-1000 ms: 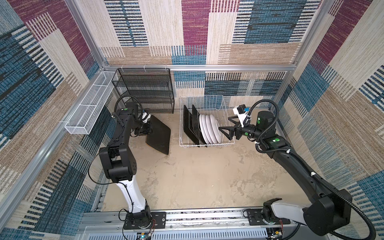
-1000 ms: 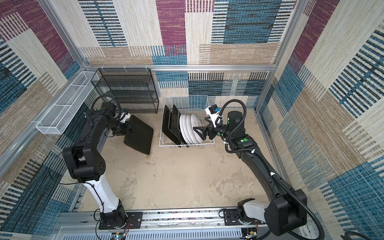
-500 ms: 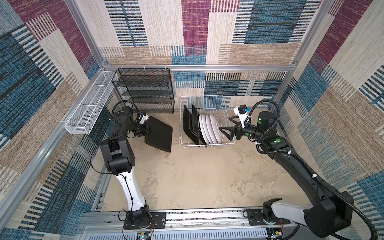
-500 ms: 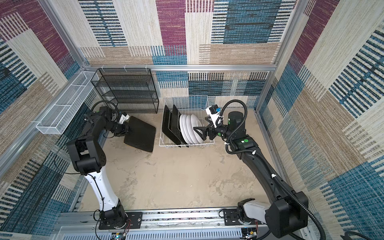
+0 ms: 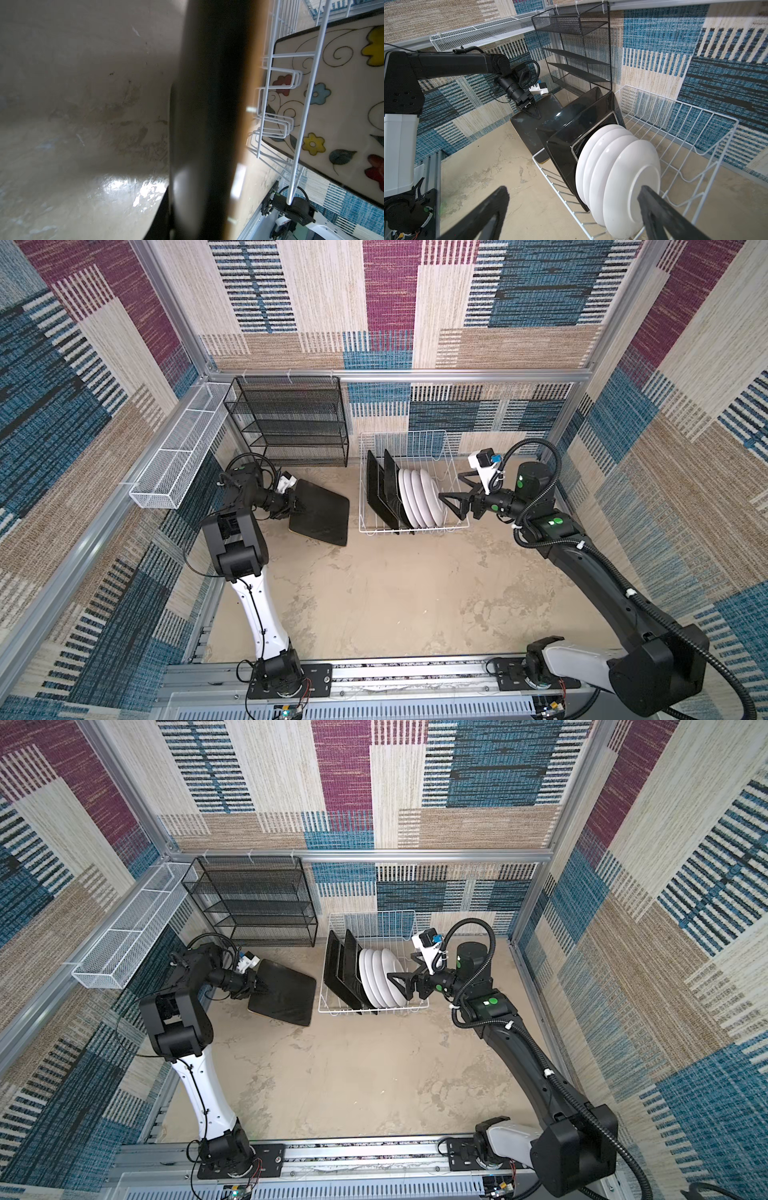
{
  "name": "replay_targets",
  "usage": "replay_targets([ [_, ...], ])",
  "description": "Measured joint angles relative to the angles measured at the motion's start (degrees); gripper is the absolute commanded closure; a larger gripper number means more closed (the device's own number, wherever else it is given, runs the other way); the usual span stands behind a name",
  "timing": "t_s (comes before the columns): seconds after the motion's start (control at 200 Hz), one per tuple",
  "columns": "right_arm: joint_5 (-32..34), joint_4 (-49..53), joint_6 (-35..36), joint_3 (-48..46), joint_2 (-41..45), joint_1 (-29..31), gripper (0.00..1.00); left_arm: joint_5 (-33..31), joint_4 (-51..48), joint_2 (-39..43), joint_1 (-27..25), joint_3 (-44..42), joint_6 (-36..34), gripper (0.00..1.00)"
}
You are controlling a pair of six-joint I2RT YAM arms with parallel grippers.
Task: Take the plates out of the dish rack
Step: 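Lay the dark plate flat on the floor and open the left gripper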
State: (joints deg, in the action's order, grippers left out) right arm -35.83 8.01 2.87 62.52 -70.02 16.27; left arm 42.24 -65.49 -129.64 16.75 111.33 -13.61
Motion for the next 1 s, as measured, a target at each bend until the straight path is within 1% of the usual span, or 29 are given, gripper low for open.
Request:
replay_targets([
  [0.135,0.0,0.1,0.0,0.0,-0.1,0.0,0.01,0.4,-0.9,-1.9,0.3,1.8,0.0,0.91],
  [0.336,0.1,0.1,-0.4,0.3,-0.9,0.1,0.01,1.7,-1.7,-4.3,1.2,3.8,0.0,0.84],
  [0.471,0.0,0.2,-0.4,1.1,-1.4,0.2,0.01,0.5,-1.8,-5.0,1.6,4.1,0.0,0.78],
  [0.556,0.0,0.2,-0.4,1.5,-1.9,0.2,0.01,-1.4,-1.3,-5.5,1.8,4.1,-0.1,0.77],
  [1.002,0.4,1.0,-0.5,2.5,-3.2,0.2,0.01,-2.6,-1.6,-8.0,3.1,6.2,-1.1,0.71],
])
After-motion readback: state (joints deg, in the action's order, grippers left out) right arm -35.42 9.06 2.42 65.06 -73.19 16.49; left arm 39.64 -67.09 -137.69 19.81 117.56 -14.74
